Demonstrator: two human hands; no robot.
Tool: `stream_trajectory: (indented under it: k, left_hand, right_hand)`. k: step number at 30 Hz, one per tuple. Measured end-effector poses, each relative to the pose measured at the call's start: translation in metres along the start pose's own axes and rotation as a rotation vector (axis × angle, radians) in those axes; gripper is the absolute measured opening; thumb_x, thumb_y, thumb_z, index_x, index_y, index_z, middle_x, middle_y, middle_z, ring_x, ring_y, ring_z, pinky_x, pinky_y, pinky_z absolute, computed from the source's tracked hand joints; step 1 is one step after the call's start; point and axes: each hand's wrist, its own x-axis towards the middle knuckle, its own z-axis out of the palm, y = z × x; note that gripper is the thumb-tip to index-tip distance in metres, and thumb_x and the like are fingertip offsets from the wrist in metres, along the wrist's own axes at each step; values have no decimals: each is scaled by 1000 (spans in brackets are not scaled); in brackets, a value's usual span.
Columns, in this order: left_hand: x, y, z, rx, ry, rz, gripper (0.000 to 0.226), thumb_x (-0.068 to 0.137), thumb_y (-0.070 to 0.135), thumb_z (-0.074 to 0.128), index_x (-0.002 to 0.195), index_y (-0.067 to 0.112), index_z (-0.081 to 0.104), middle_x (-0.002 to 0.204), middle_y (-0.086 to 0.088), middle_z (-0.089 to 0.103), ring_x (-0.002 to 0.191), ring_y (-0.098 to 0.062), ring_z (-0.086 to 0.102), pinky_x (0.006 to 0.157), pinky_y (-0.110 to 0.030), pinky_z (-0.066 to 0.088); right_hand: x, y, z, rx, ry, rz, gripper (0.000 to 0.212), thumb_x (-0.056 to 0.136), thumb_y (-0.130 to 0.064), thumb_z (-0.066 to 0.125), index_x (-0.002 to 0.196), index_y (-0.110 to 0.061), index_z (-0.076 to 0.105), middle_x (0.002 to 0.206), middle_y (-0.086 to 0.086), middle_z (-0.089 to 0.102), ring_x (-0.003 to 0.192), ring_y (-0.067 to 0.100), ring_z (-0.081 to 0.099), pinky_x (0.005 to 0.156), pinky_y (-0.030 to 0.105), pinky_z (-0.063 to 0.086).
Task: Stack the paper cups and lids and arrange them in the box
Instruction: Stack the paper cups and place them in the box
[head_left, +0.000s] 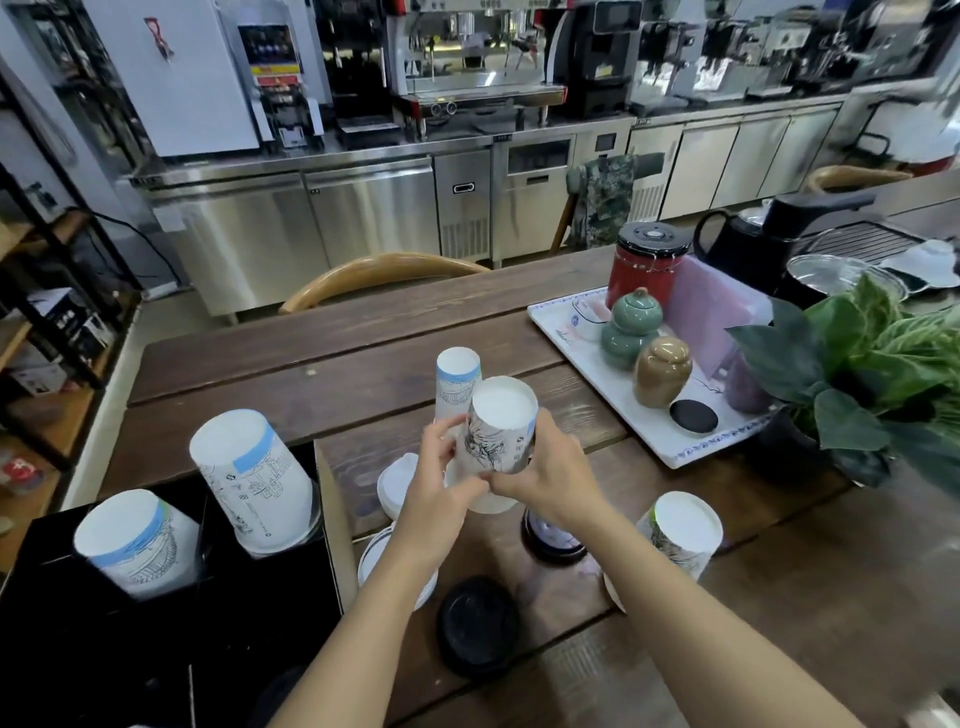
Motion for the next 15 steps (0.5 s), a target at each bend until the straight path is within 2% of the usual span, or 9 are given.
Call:
stream_trajectory:
  k: [4, 8, 12, 15]
  left_hand:
    - [2, 29, 25, 7, -47, 142, 56, 67, 10, 56, 104, 51, 47, 117, 7, 58, 113, -11, 54, 82, -22, 46]
    - [-1, 53, 58, 6, -133, 250, 57, 76, 7, 61, 105, 53, 43, 110, 21, 54, 95, 18, 51, 72, -1, 42]
    - [-10, 57, 93, 25, -238, 259, 56, 69, 18, 58, 105, 58, 43, 110, 26, 54, 102, 13, 51, 77, -5, 44]
    - [-19, 49, 115, 22, -297, 245, 56, 68, 17, 59, 107, 55, 43, 107, 21, 56, 95, 18, 52, 73, 1, 41]
  right_hand:
    - [-13, -15, -50, 35, 86, -36, 65, 61, -33, 80, 115, -21, 47, 111, -4, 62, 106, 17, 58, 92, 41, 47]
    - [-32, -21, -100, 30, 176, -21, 61, 60, -30, 81, 110, -18, 49, 102, -4, 64, 96, 16, 60, 85, 40, 50]
    - [-58, -4, -134, 52, 226, -6, 63, 57, -32, 80, 111, -22, 49, 106, -6, 64, 101, 15, 61, 91, 44, 50]
    - [-77, 18, -145, 40, 245, 55, 62, 59, -29, 82, 110, -20, 49, 106, -4, 64, 100, 15, 60, 90, 43, 50]
